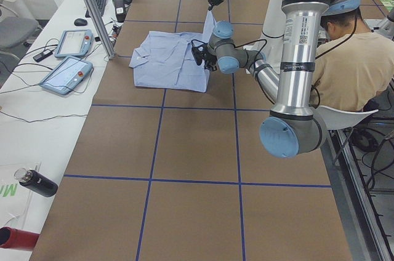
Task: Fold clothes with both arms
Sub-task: 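Lift the hem with both grippers and fold it toward the collar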
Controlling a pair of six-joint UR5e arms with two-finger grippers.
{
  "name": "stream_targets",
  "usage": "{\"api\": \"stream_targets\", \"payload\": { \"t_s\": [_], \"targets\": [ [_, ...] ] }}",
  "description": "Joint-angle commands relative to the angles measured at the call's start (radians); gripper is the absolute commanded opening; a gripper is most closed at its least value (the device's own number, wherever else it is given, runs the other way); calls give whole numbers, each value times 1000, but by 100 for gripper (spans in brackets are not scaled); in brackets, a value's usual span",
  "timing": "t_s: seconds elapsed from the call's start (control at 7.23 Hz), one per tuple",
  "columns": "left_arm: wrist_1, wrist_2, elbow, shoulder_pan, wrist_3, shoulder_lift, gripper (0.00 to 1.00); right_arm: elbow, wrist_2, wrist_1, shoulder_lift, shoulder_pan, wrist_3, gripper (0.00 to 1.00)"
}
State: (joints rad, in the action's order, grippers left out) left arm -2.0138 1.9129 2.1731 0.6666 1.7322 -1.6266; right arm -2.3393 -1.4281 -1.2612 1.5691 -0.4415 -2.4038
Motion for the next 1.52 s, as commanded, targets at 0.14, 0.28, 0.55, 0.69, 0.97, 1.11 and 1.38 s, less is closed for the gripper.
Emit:
{"api": "stream_targets", "payload": {
  "t_s": [0.14, 0.28, 0.55, 0.69, 0.97, 1.11, 1.38],
  "targets": [
    [0, 31, -19, 48, 1, -10, 0, 78, 6, -17, -101, -62, -11, 0],
    [-2, 31, -21, 48, 7, -13, 0, 86, 8, -17, -112, -66, -11, 0],
    [-8, 28, -99, 89, 6, -77, 0, 135, 6, -17, -166, -118, -9, 0],
    [-8, 28, -189, 128, 0, -172, 0, 206, 2, -38, -237, -158, 4, 0],
    [-14, 26, -379, 177, -32, -329, 0, 319, -18, -84, -345, -241, 70, 0],
    [-17, 26, -438, 201, -84, -350, 0, 374, -41, -81, -372, -271, 107, 0],
    [-124, 23, -565, 205, -94, -389, 0, 518, -43, -76, -457, -282, 152, 0]
  ]
}}
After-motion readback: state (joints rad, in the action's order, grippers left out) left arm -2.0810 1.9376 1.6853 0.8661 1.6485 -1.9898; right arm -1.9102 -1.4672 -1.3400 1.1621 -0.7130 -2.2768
